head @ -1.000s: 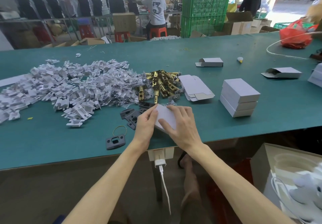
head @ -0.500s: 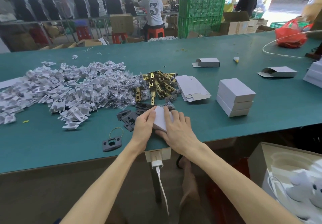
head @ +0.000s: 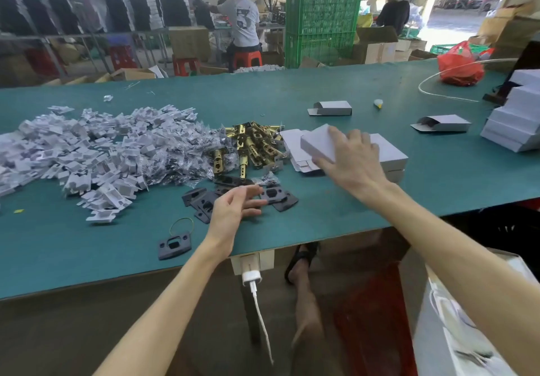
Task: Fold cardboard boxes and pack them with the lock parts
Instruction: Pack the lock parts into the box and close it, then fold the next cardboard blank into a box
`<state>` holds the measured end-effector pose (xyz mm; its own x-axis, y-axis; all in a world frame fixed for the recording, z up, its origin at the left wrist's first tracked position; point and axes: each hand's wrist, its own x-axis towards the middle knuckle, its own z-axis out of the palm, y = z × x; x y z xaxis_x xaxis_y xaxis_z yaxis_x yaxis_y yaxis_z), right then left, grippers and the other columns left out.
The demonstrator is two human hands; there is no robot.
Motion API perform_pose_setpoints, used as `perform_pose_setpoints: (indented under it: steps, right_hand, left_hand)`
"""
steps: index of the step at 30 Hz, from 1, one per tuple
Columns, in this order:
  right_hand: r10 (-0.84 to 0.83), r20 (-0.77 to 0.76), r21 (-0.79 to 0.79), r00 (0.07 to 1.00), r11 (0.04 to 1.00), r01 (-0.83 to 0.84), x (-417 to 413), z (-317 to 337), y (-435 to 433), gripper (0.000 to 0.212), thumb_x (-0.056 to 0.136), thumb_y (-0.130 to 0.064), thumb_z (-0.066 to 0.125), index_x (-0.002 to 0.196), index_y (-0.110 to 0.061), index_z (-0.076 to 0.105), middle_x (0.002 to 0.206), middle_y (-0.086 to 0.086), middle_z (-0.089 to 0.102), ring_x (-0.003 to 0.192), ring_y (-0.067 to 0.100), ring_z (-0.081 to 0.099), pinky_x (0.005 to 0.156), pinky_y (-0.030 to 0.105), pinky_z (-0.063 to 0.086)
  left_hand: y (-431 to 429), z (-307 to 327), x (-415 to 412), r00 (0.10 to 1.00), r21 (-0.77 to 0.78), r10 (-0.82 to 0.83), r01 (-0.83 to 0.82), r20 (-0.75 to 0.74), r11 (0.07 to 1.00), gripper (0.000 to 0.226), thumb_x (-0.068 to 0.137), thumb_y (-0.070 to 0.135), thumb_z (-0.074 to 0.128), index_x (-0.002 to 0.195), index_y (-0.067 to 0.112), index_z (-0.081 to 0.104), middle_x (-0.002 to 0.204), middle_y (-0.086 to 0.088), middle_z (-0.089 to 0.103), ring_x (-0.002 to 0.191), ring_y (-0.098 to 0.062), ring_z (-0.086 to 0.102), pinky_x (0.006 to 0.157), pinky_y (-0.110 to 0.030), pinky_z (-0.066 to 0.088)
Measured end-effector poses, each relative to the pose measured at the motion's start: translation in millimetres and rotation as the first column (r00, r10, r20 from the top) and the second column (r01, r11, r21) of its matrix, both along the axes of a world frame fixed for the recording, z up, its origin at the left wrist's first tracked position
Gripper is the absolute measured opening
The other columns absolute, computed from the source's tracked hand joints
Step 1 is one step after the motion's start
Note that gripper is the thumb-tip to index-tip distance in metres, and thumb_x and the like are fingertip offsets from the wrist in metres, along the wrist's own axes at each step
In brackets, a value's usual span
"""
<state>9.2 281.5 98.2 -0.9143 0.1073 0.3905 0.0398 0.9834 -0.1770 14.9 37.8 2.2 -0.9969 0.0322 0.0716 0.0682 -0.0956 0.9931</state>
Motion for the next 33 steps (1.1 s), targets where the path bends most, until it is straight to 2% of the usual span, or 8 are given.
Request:
perform_pose_setpoints:
  steps: [6,10,16,19,22,25,28,33]
  right_hand:
    - [-0.293,0.153,-0.001,0.944,0.955,0.296,-26.9,25.1,66.6,0.062,0.092,-0.050,0.062,0.134,-0.007,0.048,0.129,0.028,0.049,0.124,0.041,0.042,0.102,0.049,0.034]
    - [-0.332,0.261,-0.051,0.906,0.933,0.357,-29.7,12.8,77.8,0.071,0.093,-0.054,0.059,0.145,-0.011,0.039,0.141,0.028,0.041,0.133,0.043,0.037,0.107,0.051,0.030]
    - [-0.334,0.298,-0.146,0.895,0.910,0.388,-42.4,10.8,83.9,0.071,0.091,-0.049,0.063,0.145,-0.012,0.036,0.141,0.028,0.040,0.133,0.045,0.036,0.104,0.054,0.034]
    - [-0.374,0.312,-0.029,0.874,0.915,0.402,-45.4,10.4,81.6,0.067,0.093,-0.048,0.059,0.143,-0.010,0.036,0.140,0.029,0.039,0.134,0.043,0.034,0.109,0.053,0.027]
    - [-0.365,0.208,0.244,0.908,0.918,0.313,-48.9,10.3,66.6,0.078,0.094,-0.049,0.058,0.152,-0.008,0.025,0.147,0.025,0.030,0.141,0.037,0.020,0.114,0.053,0.016]
    - [-0.073,0.085,0.283,0.994,0.958,0.046,-59.1,2.9,33.3,0.068,0.096,-0.044,0.057,0.151,-0.015,0.030,0.153,0.014,0.031,0.146,0.029,0.020,0.118,0.052,0.011]
    - [0.060,0.252,0.220,0.966,0.968,-0.118,-76.2,-12.2,-0.9,0.069,0.099,-0.051,0.052,0.155,-0.018,0.028,0.162,0.010,0.027,0.150,0.027,0.020,0.123,0.051,0.009]
    - [0.061,0.481,0.118,0.874,0.984,-0.134,-101.5,-44.6,-16.5,0.084,0.097,-0.061,0.050,0.160,-0.019,0.014,0.168,0.009,0.008,0.155,0.031,0.004,0.122,0.062,0.003]
  left_hand:
    - [-2.2,-1.3,1.0,0.999,-0.055,-0.035,0.034,-0.015,0.998,0.031,0.111,0.012,0.044,0.109,0.003,0.073,0.104,-0.010,0.079,0.089,-0.023,0.075,0.074,-0.025,0.059]
    - [-2.5,-2.4,-0.2,0.999,-0.057,-0.046,0.044,-0.019,0.997,0.031,0.111,0.012,0.044,0.108,0.001,0.072,0.101,-0.011,0.079,0.085,-0.022,0.074,0.073,-0.024,0.059]
    - [-2.9,-4.6,-1.1,0.999,-0.058,-0.039,0.038,-0.022,0.998,0.030,0.111,0.012,0.045,0.107,-0.001,0.072,0.098,-0.011,0.079,0.081,-0.020,0.072,0.073,-0.024,0.059]
    - [-2.3,-3.3,-1.1,0.999,-0.060,-0.038,0.036,-0.025,0.998,0.030,0.111,0.011,0.045,0.106,-0.002,0.072,0.095,-0.011,0.079,0.080,-0.019,0.072,0.071,-0.024,0.058]
    - [-1.9,-2.8,-1.0,0.999,-0.063,-0.041,0.040,-0.018,0.997,0.029,0.110,0.010,0.045,0.105,-0.002,0.072,0.095,-0.011,0.078,0.079,-0.018,0.071,0.071,-0.024,0.059]
    - [-2.0,-2.9,-1.1,0.999,-0.069,-0.036,0.035,-0.017,0.997,0.030,0.110,0.010,0.046,0.105,-0.001,0.072,0.095,-0.011,0.078,0.078,-0.018,0.071,0.071,-0.024,0.059]
    - [-1.0,-3.1,-1.3,0.999,-0.074,-0.026,0.025,-0.020,0.997,0.030,0.110,0.010,0.046,0.103,-0.001,0.072,0.094,-0.013,0.078,0.077,-0.018,0.071,0.071,-0.024,0.058]
    - [-0.4,-6.6,-2.7,0.999,-0.097,-0.028,0.025,-0.032,0.995,0.030,0.110,0.010,0.046,0.099,0.001,0.073,0.088,-0.011,0.077,0.073,-0.016,0.068,0.068,-0.023,0.055]
